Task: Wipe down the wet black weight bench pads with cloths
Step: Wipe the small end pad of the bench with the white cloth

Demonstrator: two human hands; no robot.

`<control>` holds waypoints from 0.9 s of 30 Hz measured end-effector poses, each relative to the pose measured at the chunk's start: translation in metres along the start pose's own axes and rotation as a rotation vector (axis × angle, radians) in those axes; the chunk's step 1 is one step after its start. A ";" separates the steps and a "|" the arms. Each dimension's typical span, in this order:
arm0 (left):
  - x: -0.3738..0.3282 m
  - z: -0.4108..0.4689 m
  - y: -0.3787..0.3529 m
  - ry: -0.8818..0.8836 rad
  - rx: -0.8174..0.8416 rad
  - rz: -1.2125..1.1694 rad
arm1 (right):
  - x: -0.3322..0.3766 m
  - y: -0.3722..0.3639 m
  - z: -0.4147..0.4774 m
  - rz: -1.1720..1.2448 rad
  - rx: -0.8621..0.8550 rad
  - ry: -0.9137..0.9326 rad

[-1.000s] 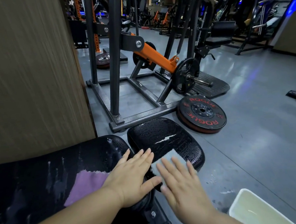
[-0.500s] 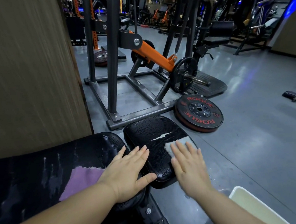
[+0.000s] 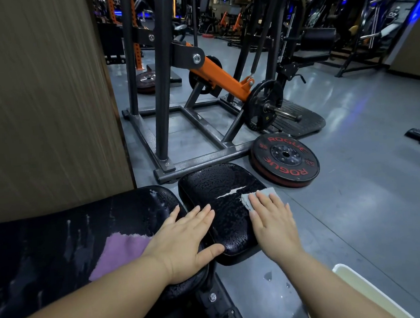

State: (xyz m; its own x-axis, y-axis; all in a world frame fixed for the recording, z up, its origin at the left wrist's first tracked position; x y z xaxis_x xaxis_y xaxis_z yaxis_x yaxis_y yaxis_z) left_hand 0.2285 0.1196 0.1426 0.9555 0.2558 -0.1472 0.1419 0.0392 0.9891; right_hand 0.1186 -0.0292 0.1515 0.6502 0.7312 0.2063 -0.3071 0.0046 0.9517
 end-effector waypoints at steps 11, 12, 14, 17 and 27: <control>0.003 0.002 -0.004 0.003 -0.010 0.064 | 0.021 -0.011 -0.040 -0.022 0.001 0.456; 0.003 0.002 -0.004 0.006 -0.001 0.060 | 0.010 -0.008 -0.025 0.006 -0.009 0.390; 0.003 0.001 -0.003 0.007 -0.001 0.050 | -0.014 -0.004 0.001 0.126 -0.014 0.193; 0.004 0.000 -0.002 0.023 -0.014 0.038 | -0.022 -0.006 0.010 0.154 -0.044 0.021; 0.006 0.006 -0.001 0.050 -0.055 -0.003 | 0.030 -0.010 -0.052 0.041 -0.049 0.411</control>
State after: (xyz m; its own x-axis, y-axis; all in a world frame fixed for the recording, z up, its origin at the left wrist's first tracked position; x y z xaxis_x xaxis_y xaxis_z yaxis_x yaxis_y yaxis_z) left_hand 0.2357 0.1157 0.1409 0.9407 0.3035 -0.1513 0.1290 0.0922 0.9873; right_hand 0.1049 0.0281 0.1358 0.3084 0.9428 0.1264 -0.3658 -0.0052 0.9307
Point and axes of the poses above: each hand's wrist, its own z-axis towards the middle knuckle, its own y-axis out of the back of the hand, x = y × z, the point moved 8 cm from there along z, towards the middle knuckle, and after that the axes turned 5 degrees about -x, right-handed, at the moved point
